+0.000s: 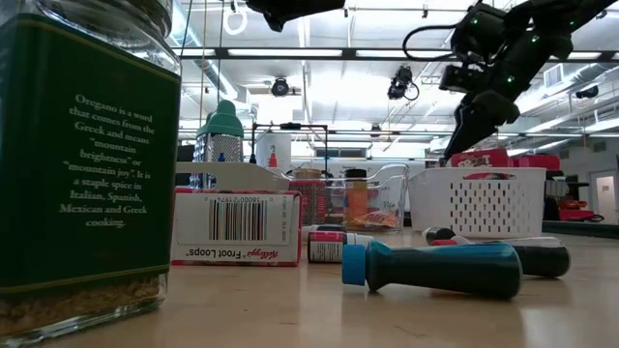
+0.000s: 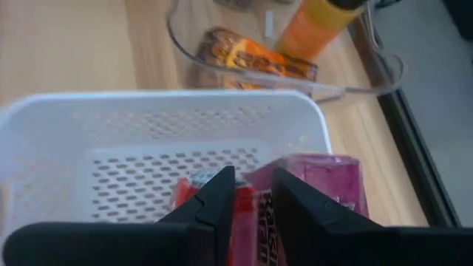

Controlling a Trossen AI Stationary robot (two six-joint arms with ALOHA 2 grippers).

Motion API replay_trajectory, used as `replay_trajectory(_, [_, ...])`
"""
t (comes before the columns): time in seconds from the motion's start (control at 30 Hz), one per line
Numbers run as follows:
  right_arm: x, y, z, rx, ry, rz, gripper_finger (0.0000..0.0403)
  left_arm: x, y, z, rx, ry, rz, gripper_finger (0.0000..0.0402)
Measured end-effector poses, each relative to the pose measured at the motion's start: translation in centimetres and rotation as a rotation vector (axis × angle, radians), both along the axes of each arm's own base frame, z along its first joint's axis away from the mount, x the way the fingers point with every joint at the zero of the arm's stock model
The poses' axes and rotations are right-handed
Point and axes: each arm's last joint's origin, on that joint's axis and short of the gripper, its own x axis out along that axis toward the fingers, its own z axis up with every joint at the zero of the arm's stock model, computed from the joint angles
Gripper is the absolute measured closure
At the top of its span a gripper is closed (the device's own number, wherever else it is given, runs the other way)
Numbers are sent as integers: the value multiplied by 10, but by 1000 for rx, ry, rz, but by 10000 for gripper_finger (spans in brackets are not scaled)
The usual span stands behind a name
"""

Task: Pick & Place Kitchen Items
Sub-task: Put the red cereal box into the white bin

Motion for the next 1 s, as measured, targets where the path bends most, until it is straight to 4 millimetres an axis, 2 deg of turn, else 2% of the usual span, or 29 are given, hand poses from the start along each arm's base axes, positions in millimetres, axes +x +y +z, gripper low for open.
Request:
replay_trajectory(0.23, [-7, 2, 11, -67, -42, -4, 293, 0, 0, 0, -7, -1, 1, 260])
replay_trajectory(0.37, [-7, 7, 21, -69, -147, 23, 291, 0, 0, 0, -19, -2, 4, 259])
replay_trajectory(0.6, [10, 27, 40, 224, -479, 181, 291, 0, 0, 0, -37, -2, 7, 260])
replay_trajectory(0.7, [16, 40, 29, 313, -546, 283, 294, 0, 0, 0, -38, -3, 9, 259])
replay_trajectory(0.87, [18, 55, 5, 251, -705, 425, 302, 0, 0, 0, -84, -3, 6, 260])
replay_trajectory(1.0, [17, 57, 5, 191, -867, 450, 307, 0, -1, 0, -85, 0, -26, 260])
